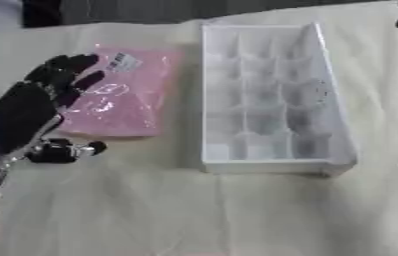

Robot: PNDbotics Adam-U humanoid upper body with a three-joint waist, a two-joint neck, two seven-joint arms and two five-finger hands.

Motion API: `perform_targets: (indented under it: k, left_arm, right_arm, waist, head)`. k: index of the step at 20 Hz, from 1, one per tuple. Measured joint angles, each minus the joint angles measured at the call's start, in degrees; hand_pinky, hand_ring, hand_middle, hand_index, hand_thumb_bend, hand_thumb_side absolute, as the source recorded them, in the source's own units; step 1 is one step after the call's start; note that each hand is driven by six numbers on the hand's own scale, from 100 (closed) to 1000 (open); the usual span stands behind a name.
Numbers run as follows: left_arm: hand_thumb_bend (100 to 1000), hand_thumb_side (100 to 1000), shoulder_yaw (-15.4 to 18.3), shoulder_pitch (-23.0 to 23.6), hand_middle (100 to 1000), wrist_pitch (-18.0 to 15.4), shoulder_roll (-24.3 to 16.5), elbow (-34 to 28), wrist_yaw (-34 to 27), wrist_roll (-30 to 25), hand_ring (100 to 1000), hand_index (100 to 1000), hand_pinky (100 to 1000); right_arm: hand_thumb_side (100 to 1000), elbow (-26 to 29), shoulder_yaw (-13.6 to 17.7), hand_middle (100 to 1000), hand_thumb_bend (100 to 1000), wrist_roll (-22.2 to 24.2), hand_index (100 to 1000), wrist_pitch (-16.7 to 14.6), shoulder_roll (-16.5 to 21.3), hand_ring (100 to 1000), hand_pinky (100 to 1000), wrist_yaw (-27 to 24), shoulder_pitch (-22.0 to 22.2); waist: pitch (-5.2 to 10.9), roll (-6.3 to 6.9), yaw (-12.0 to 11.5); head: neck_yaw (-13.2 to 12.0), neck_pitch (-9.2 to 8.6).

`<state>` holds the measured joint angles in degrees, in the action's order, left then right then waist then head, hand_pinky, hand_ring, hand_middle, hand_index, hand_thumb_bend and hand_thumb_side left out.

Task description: Pick up objects on the table and place them in the box.

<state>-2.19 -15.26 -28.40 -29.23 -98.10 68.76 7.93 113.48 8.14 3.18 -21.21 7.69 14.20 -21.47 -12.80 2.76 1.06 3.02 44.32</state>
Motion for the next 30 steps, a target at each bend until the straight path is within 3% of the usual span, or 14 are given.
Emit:
perform_targets:
  k: [6,15,18,19,20,21,22,30]
  left_arm:
    - [887,336,-0.02,-0.38,1000,-0.57,-0.24,-1.42,-1.17,-4.11,957,1000,919]
    - [819,335,-0.03,-0.39,986,-0.53,-0.45,-1.87,-2.15,-4.73,928,1000,885]
    - [842,239,-0.02,-0.39,965,-0.1,-0.39,-1.93,-1.85,-4.46,908,999,843]
    - [838,252,0.0,-0.39,967,0.22,-0.37,-1.94,-1.55,-4.17,909,1000,846]
    - [836,183,0.0,-0.4,956,0.59,-0.31,-1.95,-1.01,-3.8,897,993,825]
    - [843,207,0.01,-0.42,961,1.07,-0.06,-1.95,-0.23,-3.29,904,997,833]
    - [826,149,0.01,-0.43,949,1.53,0.19,-1.96,0.55,-2.79,886,988,811]
    - [810,149,-1.61,-0.93,928,3.69,0.72,-2.57,4.1,0.71,861,970,797]
  right_arm:
    - [528,0.0,0.0,634,100,0.09,664,-0.09,0.02,490,340,-0.01,-0.2]
    - [527,0.0,-0.03,634,100,0.23,664,-0.2,0.34,490,340,-0.08,-0.22]
    - [527,0.0,-0.05,634,100,0.23,663,-0.21,0.47,490,340,-0.08,-0.23]
    - [527,0.0,-0.08,634,100,0.23,663,-0.21,0.47,490,340,-0.08,-0.25]
    - [527,0.0,-0.14,633,100,0.23,662,-0.21,0.47,490,341,-0.09,-0.26]
    - [527,0.0,-0.18,633,100,0.23,663,-0.21,0.47,490,341,-0.09,-0.28]
    - [527,0.0,-0.21,633,100,0.23,662,-0.21,0.47,490,341,-0.09,-0.31]
    - [528,0.0,-0.35,632,100,0.16,661,-0.2,0.02,490,342,-0.13,-1.08]
  waist:
    - [-0.34,0.26,0.26]
    - [-0.63,0.62,0.69]
    - [-0.65,0.67,1.0]
    - [-0.65,0.7,1.12]
    - [-0.65,0.74,1.35]
    - [-0.65,0.83,1.58]
    - [-0.65,0.92,1.75]
    - [-0.66,1.33,2.84]
  head:
    - [0.0,0.0]
    - [0.01,0.0]
    - [0.01,0.0]
    - [0.01,0.0]
    - [0.02,0.0]
    - [0.02,0.0]
    - [0.03,0.0]
    - [0.05,0.0]
